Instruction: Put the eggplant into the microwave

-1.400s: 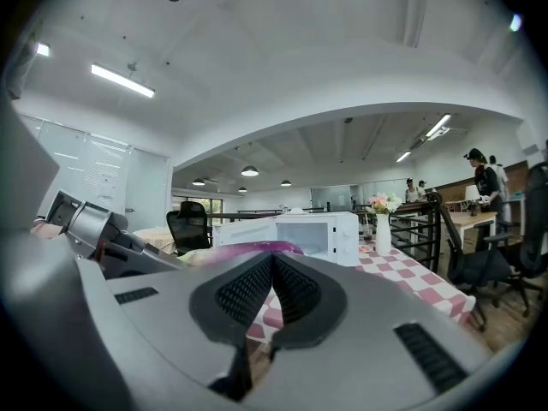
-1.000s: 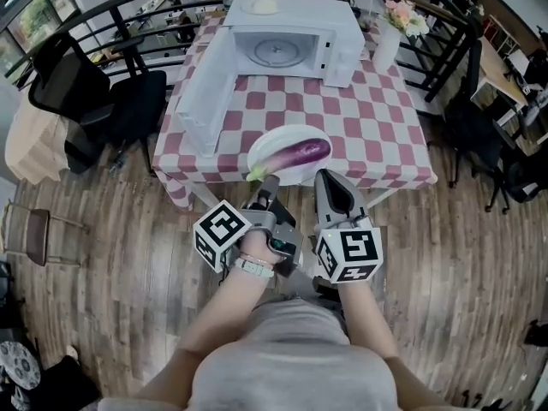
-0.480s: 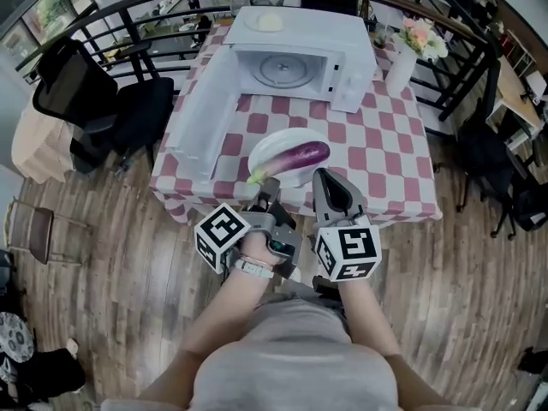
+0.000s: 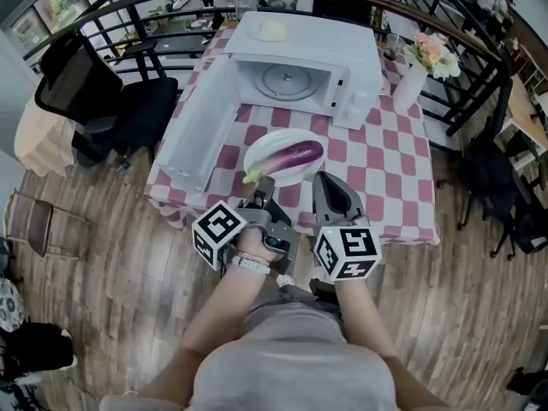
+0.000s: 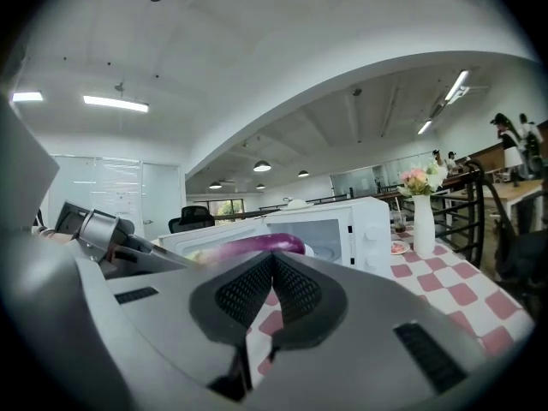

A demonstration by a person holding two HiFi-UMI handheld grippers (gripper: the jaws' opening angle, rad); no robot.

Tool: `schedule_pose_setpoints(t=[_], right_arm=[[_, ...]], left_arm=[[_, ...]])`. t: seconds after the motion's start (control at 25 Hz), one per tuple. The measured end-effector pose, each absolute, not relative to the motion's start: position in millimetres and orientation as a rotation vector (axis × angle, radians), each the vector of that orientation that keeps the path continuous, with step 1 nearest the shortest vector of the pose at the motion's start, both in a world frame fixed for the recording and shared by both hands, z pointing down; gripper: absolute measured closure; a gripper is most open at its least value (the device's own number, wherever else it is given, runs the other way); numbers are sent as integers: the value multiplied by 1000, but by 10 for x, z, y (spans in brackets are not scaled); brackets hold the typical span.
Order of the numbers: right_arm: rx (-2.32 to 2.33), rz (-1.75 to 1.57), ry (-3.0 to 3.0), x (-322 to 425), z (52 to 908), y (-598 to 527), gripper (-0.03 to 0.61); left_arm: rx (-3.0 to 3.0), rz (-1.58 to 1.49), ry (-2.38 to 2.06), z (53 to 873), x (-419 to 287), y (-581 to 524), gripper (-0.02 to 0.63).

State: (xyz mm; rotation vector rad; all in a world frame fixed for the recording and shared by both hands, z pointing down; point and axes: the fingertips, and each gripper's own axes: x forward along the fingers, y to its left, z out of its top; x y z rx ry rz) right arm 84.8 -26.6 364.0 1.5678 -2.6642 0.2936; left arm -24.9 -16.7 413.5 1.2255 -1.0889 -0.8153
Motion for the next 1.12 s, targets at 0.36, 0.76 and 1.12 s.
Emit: schedule_pose_setpoints(t=[0.36,0.76,1.12], right_arm=[[1581,300,-2637,946,3734,-441,554],[1607,297,-2599,944,3828,-884,554],[1640,268,-2552,884,3944,-1477,554]], left_arm=[[1213,-820,-1101,4224,-289,-512,597],[1234,-820,-1098,4297,-348,-1101,597],[1246,-763,-1101,4469,-369,-1676,597]])
